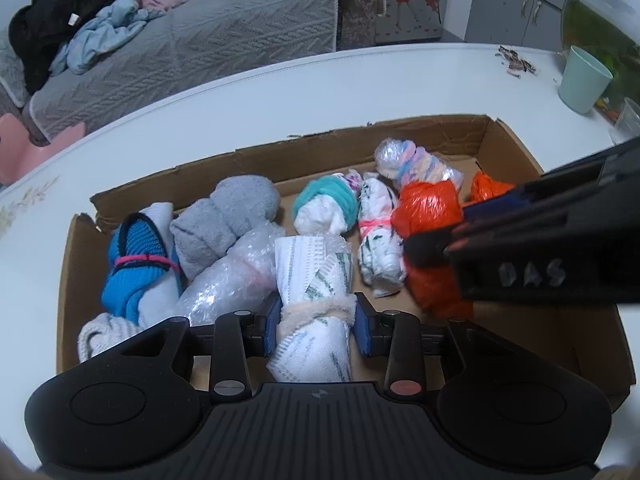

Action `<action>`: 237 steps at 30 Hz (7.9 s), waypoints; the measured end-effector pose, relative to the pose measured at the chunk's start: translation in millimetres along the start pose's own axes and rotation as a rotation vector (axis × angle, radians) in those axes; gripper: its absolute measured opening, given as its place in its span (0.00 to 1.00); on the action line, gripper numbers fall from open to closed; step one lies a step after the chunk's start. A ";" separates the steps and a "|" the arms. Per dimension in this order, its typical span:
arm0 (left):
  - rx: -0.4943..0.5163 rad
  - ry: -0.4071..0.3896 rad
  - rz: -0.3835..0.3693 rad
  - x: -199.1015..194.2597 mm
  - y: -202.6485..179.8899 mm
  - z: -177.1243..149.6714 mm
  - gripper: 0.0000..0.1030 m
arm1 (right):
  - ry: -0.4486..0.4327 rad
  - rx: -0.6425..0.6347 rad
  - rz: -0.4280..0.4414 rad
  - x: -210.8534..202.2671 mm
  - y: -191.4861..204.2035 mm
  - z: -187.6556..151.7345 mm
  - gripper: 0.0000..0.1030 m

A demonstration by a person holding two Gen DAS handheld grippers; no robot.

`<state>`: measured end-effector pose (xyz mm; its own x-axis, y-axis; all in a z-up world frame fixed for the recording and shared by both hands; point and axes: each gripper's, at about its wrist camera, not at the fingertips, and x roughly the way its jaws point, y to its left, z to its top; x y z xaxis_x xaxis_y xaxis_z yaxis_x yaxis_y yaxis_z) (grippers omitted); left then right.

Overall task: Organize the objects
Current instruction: 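Place both held items in the box and open both grippers, then grasp the blue twine-tied sock roll with left gripper while right grasps lilac sock roll, then carry both held rolls into the box and open both grippers, then grasp the green-banded red-printed white bundle with left gripper while right grasps pink pom-pom bundle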

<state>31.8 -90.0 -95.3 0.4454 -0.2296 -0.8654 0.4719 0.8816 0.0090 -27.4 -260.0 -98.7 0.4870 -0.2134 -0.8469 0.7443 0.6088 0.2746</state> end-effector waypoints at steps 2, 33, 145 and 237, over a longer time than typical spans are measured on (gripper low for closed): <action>-0.010 0.002 -0.004 1.0 -0.3 1.7 0.43 | -0.004 -0.011 -0.012 1.5 1.6 0.5 0.27; -0.152 0.028 0.001 -121.4 -26.7 -109.2 0.69 | -0.045 -0.151 0.079 -94.1 27.5 -61.7 0.53; -0.016 -0.020 -0.106 -12.5 -57.1 -13.8 0.56 | 0.001 -0.098 -0.037 -25.6 -26.3 -40.3 0.22; -0.197 0.099 0.101 -83.3 18.9 -150.8 0.91 | -0.005 -0.130 0.103 -61.3 78.7 -148.2 0.62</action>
<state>-111.1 8.0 -98.6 0.4017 -0.1035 -0.9099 0.2669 0.9637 0.0082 -66.5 -85.8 -92.6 0.5603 -0.1478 -0.8150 0.6248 0.7214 0.2987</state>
